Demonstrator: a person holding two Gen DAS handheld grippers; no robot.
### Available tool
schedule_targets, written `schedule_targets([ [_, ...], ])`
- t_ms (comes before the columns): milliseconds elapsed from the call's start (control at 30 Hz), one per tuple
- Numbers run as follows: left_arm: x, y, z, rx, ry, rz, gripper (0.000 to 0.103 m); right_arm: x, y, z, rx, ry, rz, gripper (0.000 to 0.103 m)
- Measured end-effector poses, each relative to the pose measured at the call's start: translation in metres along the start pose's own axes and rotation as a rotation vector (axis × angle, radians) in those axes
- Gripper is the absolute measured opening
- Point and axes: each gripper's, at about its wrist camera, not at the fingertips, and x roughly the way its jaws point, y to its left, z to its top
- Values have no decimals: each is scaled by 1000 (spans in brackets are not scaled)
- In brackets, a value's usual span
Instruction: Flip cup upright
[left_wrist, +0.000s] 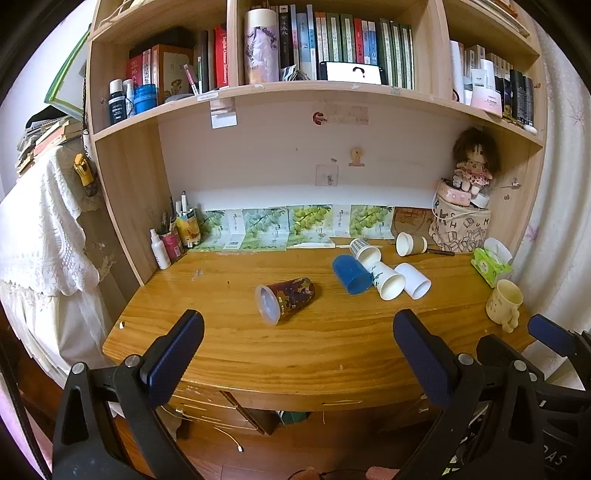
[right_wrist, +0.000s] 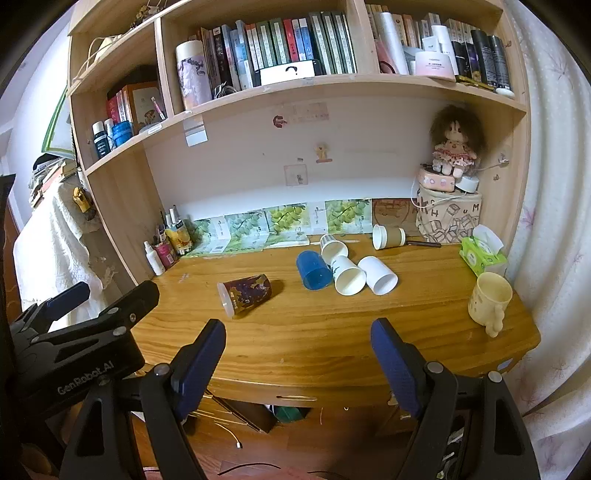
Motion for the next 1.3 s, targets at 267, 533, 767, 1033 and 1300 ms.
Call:
schedule_targets([
  [267,6,21,1,0,-8,-29,102,6,20,4,1,-1,-27,82],
  [533,16,46,2,0,4,-65,102,14,41,4,5,-1,-51,82],
  [767,25,65,2,-22,63,-102,102,18,62,3,6,30,-74,82],
  [1033,40,81,-3,-78,157,-123,102,20,74,3,6,71,-78,82],
  [1300,57,97,-9,-146,239,-90,102,30,72,2,25,114,-72,82],
])
